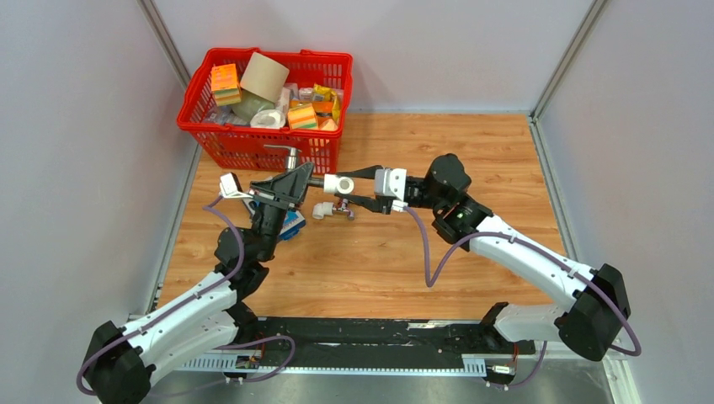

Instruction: Install the water faucets

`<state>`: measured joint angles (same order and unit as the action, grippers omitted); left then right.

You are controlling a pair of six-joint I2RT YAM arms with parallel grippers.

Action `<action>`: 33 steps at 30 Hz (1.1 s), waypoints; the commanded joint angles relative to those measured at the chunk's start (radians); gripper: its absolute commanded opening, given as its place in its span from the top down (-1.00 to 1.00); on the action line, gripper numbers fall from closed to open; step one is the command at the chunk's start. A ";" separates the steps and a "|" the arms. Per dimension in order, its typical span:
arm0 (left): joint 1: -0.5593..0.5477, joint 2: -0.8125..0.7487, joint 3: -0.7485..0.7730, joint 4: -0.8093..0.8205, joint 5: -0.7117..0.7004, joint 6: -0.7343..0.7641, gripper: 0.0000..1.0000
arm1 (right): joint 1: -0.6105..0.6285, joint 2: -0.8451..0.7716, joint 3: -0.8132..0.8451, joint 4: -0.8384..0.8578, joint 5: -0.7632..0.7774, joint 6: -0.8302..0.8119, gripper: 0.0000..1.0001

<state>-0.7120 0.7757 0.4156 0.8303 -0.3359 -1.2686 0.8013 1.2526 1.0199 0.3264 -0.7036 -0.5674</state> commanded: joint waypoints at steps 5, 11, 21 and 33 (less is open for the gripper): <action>-0.030 0.071 -0.037 0.424 0.224 0.115 0.99 | -0.031 0.048 -0.003 0.275 -0.151 0.401 1.00; -0.030 0.117 -0.054 0.596 0.288 0.233 1.00 | -0.059 0.073 -0.001 0.374 -0.140 0.651 1.00; -0.032 0.149 -0.057 0.740 0.443 0.399 1.00 | -0.094 0.106 -0.011 0.546 -0.143 1.058 1.00; -0.033 0.109 -0.083 0.791 0.632 0.618 0.99 | -0.111 0.174 -0.030 0.726 -0.114 1.463 1.00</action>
<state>-0.7128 0.8845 0.3462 1.3930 0.0254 -0.7895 0.6743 1.3968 0.9699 0.9958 -0.8780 0.7136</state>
